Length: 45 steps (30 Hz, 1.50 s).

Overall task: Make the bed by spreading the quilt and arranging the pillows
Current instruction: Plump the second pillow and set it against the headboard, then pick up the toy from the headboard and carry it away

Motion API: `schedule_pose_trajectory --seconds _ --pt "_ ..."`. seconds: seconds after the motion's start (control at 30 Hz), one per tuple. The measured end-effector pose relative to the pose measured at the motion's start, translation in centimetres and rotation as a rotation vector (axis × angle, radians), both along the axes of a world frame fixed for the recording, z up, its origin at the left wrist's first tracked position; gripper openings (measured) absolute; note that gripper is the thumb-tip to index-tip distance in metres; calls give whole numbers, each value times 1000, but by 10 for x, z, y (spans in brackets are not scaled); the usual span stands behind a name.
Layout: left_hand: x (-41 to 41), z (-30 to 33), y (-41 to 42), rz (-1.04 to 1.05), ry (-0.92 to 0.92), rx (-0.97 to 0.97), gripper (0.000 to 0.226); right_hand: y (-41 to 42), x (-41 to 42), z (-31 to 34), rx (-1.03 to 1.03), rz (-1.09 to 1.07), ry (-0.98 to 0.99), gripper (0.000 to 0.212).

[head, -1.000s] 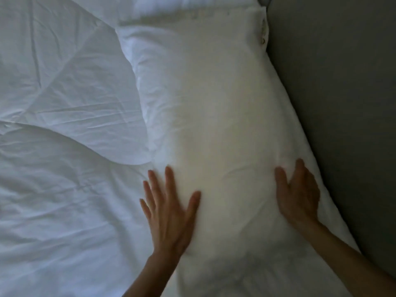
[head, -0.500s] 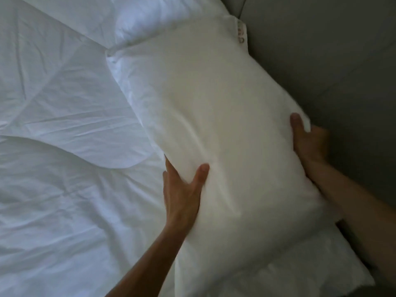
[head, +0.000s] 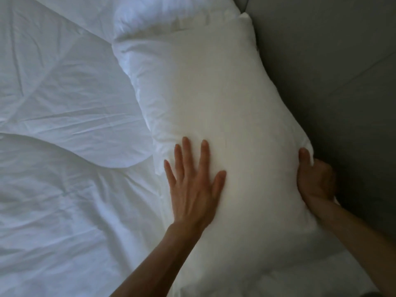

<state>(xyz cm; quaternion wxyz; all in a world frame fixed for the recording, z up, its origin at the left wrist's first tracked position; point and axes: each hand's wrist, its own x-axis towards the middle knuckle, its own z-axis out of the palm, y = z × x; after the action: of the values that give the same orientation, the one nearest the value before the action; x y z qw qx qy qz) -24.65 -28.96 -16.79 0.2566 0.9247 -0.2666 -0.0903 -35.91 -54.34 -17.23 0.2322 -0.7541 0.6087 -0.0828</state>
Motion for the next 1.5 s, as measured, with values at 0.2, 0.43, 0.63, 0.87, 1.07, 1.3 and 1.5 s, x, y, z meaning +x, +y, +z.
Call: schedule_pose_trajectory --seconds 0.2,0.43,0.63,0.87,1.07,1.3,1.5 --pt "-4 -28 0 -228 -107 126 71 43 18 30 -267 482 -105 68" --pt "-15 -24 6 -287 -95 189 70 34 -24 -4 -122 400 220 90" --pt "-30 -28 20 -445 -76 291 92 46 -29 -16 20 497 445 83" --pt "-36 42 72 -734 297 647 112 81 -43 86 -58 458 467 49" --pt "-34 163 68 -778 434 610 71 129 -84 212 -61 515 256 51" --pt "-53 356 -19 -704 236 141 45 92 -126 386 -308 365 -153 67" --pt "-109 470 -94 -775 183 -159 36 53 -177 485 -555 314 -235 44"
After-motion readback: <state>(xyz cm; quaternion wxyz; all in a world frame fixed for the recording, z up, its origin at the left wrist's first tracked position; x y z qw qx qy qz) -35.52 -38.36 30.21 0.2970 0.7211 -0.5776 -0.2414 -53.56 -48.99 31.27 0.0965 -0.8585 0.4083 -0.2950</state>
